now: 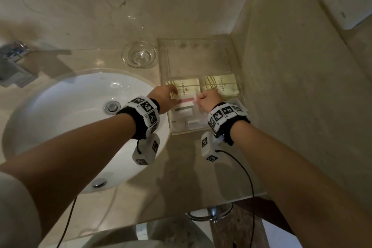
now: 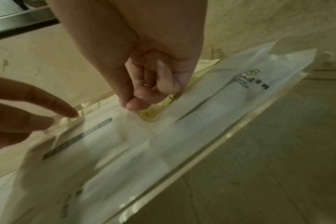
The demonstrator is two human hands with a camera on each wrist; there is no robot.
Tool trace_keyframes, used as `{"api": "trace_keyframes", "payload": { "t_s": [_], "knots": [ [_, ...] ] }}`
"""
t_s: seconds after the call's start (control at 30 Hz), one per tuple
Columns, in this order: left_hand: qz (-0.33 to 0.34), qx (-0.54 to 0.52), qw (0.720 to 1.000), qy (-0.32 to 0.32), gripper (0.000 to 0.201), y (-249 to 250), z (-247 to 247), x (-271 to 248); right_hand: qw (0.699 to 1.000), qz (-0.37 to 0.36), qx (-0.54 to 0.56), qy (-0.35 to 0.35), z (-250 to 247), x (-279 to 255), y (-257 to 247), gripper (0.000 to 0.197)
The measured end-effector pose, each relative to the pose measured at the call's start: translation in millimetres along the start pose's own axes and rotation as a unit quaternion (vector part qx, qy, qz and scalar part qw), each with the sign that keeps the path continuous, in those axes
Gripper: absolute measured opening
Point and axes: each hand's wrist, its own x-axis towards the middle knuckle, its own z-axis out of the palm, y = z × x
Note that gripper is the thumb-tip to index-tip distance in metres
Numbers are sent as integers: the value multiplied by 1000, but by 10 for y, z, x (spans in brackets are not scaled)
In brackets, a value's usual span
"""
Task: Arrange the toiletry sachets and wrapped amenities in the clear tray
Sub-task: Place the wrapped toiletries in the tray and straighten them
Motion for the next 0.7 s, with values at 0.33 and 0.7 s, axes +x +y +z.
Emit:
{"api": "trace_keyframes", "payload": {
  "t_s": [0.33,0.7],
  "knots": [
    [48,44,996,-62,33,285,163,55,998,31,-36,47,-312,24,282,15],
    [14,67,987,-146,27,509,382,146,988,-27,-145,-40,-537,-16,642,33]
  ]
}}
